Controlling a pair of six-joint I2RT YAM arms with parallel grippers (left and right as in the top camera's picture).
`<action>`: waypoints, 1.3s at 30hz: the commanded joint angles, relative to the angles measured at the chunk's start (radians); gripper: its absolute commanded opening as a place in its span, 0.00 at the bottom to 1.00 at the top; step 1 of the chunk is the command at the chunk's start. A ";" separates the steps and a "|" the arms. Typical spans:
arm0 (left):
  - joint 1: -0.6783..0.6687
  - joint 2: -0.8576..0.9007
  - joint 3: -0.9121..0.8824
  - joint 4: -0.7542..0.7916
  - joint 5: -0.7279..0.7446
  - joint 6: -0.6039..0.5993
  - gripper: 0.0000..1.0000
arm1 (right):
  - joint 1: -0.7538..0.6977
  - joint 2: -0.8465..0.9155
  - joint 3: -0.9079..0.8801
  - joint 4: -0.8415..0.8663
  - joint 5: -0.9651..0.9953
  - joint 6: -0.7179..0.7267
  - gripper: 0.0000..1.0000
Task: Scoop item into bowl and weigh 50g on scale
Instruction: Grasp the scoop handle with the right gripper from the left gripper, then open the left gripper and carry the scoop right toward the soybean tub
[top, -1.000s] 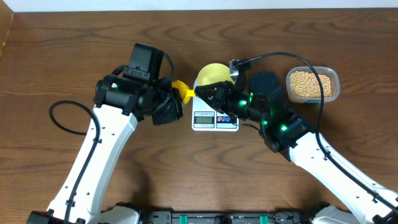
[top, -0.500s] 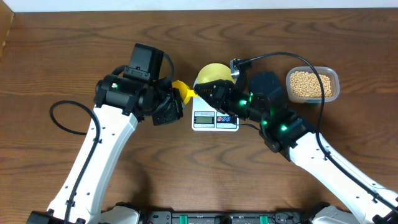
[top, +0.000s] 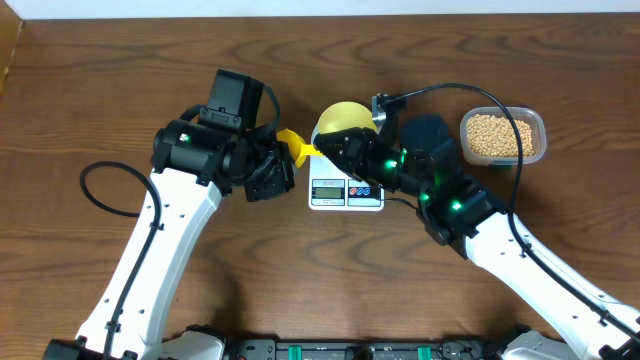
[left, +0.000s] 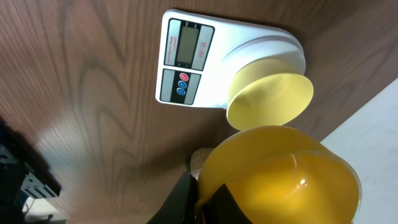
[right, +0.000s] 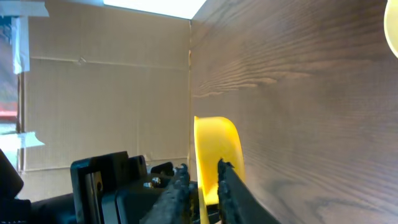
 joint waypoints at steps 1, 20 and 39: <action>-0.003 0.005 0.005 -0.004 0.002 -0.054 0.07 | 0.008 0.002 0.019 0.002 0.019 -0.004 0.08; -0.003 0.005 0.005 -0.004 0.002 -0.054 0.68 | 0.008 0.002 0.019 0.002 0.020 -0.005 0.01; 0.023 -0.110 0.005 -0.005 -0.015 0.064 0.97 | -0.056 0.002 0.019 -0.045 0.026 -0.134 0.01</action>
